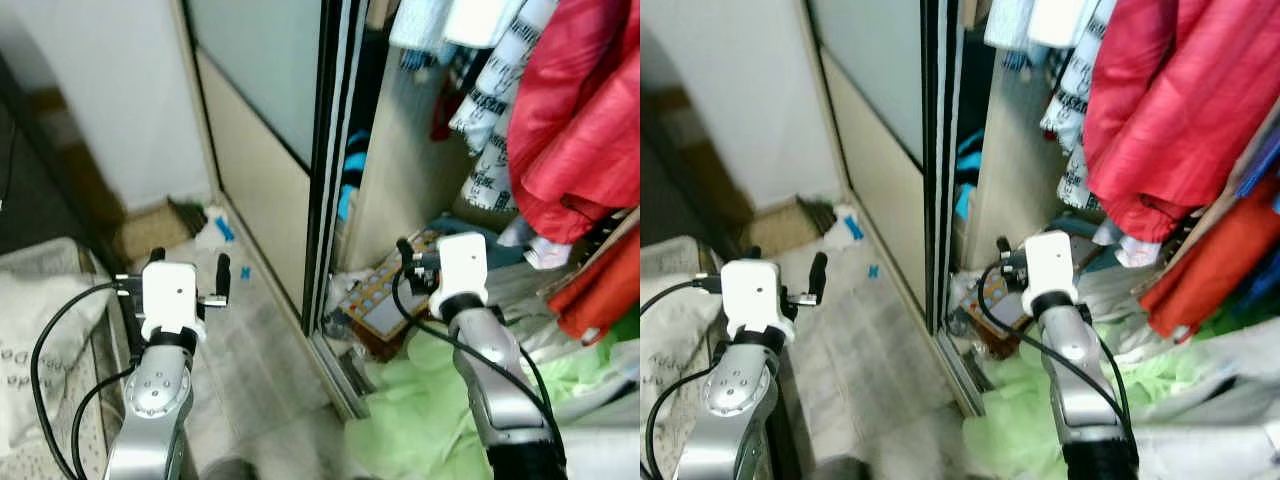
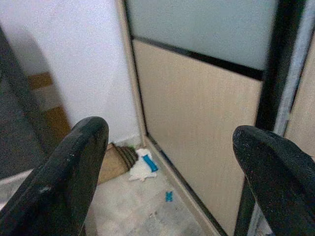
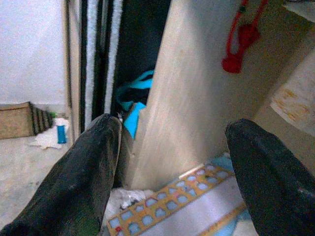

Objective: Clean up the room

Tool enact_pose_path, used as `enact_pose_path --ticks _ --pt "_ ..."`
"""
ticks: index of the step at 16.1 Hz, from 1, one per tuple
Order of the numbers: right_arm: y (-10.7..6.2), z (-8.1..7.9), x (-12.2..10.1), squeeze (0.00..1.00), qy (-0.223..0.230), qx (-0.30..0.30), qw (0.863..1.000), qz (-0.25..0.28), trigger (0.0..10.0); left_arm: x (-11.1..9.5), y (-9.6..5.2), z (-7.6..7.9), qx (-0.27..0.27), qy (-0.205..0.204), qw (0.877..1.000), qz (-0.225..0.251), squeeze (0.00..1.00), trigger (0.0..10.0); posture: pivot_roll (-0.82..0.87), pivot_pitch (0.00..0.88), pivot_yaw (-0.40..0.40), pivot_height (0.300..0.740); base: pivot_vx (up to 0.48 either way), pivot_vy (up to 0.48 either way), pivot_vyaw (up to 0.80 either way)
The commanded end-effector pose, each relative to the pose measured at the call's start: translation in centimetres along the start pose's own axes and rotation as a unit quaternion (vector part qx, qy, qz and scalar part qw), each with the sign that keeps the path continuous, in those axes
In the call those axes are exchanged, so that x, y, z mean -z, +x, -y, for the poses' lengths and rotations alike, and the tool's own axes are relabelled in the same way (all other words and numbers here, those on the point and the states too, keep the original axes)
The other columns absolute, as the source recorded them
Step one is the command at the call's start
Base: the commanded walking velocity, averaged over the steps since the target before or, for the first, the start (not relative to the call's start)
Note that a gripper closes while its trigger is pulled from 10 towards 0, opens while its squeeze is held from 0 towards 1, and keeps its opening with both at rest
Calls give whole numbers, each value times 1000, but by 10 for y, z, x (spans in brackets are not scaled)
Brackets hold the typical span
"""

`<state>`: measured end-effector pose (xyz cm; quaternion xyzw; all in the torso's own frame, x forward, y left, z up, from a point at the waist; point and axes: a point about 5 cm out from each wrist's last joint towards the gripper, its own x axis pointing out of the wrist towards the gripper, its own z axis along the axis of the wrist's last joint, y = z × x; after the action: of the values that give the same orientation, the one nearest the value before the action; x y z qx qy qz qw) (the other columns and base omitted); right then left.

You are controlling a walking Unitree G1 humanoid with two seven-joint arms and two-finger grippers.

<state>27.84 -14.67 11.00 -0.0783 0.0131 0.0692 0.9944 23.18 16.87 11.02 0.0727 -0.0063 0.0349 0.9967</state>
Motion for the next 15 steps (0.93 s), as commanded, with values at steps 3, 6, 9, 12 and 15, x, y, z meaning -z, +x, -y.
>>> enact_pose_path --ticks 3,6,9,12,15 --pt "1 -11 -3 0 -9 -31 999 3 10000 2 0 -9 -34 5 999 -8 0 10000 -42 0 -58 740 0 0 0" --pt "0 -15 -4 0 -16 -47 999 9 10000 3 0 -11 -41 -1 999 -11 0 10000 -41 0 -58 740 0 0 800" --pt "-1 -15 -4 0 -12 -48 999 10 10000 4 -1 -10 -41 3 999 -13 0 10000 -43 0 -59 740 0 0 800" --pt "-2 -16 -4 0 -12 -55 998 10 10000 4 0 -9 -37 2 999 -13 0 10000 -42 0 -61 740 0 0 800" --pt "-1 -18 -4 0 -8 -66 998 12 10000 1 -1 -9 -41 17 999 -4 0 10000 -35 0 -62 740 0 0 800"
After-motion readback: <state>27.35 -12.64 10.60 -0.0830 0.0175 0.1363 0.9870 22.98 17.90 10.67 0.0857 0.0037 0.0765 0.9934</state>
